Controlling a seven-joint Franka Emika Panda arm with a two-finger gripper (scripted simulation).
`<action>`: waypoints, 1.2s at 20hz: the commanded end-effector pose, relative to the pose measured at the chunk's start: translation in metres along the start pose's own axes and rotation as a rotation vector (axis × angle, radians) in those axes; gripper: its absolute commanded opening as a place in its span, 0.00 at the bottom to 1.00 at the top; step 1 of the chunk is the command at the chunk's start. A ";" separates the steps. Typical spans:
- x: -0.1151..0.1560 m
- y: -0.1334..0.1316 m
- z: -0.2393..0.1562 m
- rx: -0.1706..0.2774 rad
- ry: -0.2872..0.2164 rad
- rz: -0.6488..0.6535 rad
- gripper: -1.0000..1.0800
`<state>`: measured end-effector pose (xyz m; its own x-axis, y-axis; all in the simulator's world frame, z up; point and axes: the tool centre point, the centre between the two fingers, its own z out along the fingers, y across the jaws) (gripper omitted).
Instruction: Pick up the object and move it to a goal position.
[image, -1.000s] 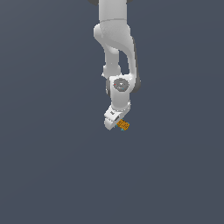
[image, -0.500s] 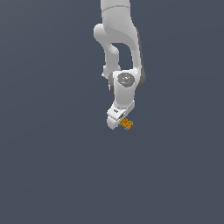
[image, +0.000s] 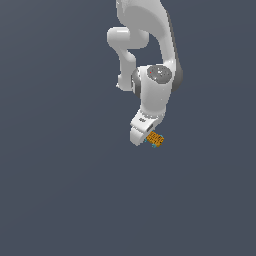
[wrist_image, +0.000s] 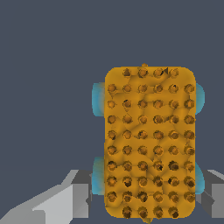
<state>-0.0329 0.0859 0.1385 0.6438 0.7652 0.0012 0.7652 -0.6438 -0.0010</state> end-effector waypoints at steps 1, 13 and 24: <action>0.014 0.002 -0.023 0.001 0.001 0.000 0.00; 0.073 0.014 -0.120 0.001 0.001 0.000 0.00; 0.113 0.023 -0.183 0.000 0.000 0.002 0.00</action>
<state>0.0534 0.1540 0.3129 0.6448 0.7644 0.0011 0.7644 -0.6448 -0.0017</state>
